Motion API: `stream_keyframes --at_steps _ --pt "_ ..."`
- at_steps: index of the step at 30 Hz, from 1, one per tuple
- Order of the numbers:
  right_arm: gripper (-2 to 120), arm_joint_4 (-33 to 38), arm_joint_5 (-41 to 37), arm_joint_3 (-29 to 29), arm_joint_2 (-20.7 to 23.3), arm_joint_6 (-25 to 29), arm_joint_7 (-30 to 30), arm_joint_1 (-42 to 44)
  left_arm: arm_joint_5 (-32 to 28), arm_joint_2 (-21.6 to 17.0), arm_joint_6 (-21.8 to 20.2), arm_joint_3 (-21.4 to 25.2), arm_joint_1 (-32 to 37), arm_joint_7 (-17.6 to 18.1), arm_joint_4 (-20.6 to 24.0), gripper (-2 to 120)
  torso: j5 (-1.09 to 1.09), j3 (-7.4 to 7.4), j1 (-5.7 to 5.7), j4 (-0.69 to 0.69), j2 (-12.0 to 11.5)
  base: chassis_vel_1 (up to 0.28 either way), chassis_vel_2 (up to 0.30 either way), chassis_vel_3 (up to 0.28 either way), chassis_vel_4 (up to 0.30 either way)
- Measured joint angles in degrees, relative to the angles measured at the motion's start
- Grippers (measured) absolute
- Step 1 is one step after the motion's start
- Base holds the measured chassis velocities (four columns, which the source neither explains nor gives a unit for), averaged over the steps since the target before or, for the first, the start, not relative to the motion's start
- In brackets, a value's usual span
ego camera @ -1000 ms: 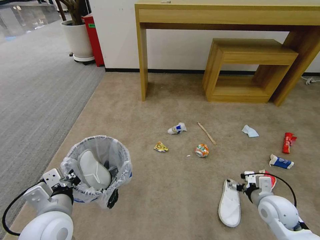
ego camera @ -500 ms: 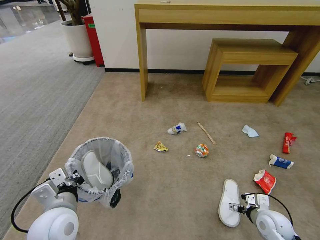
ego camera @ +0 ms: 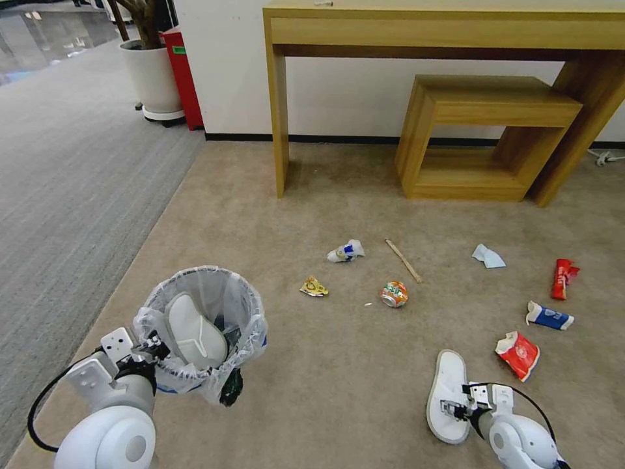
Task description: Pick up the trash bin and place the garbage on the floor into it.
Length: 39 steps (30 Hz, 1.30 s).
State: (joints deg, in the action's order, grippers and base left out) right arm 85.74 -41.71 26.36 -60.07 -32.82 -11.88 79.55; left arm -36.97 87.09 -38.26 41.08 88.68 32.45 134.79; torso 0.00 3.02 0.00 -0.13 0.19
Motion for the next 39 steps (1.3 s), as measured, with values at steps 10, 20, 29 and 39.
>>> stream_keyframes --at_steps 10,20,29,39 --pt "28 -1.44 2.21 0.41 -1.91 1.70 1.50 -1.29 -2.04 -0.19 -0.34 -1.05 0.45 -0.04 0.60 0 0.00 0.00 0.00 0.00 0.00 0.000 0.000 0.000 0.000" --pt "0 -1.39 4.54 0.15 -1.94 4.87 2.27 -1.41 -2.25 -0.20 -0.34 -1.49 0.44 -0.05 0.40 0 0.00 0.00 0.00 0.00 0.00 0.000 0.000 0.000 0.000" --pt "0 1.67 5.97 -0.87 -1.00 20.24 3.84 0.16 -2.49 0.18 -0.35 -3.59 1.01 -0.31 -0.41 0 0.00 0.00 0.00 -0.01 0.00 0.000 0.000 0.000 0.000" --pt "0 21.26 -12.03 1.06 3.45 47.67 25.04 0.78 -4.02 0.88 -0.16 -8.97 1.90 -1.72 -0.86 0 -0.01 0.00 0.00 0.00 0.00 0.000 0.000 0.000 0.000"
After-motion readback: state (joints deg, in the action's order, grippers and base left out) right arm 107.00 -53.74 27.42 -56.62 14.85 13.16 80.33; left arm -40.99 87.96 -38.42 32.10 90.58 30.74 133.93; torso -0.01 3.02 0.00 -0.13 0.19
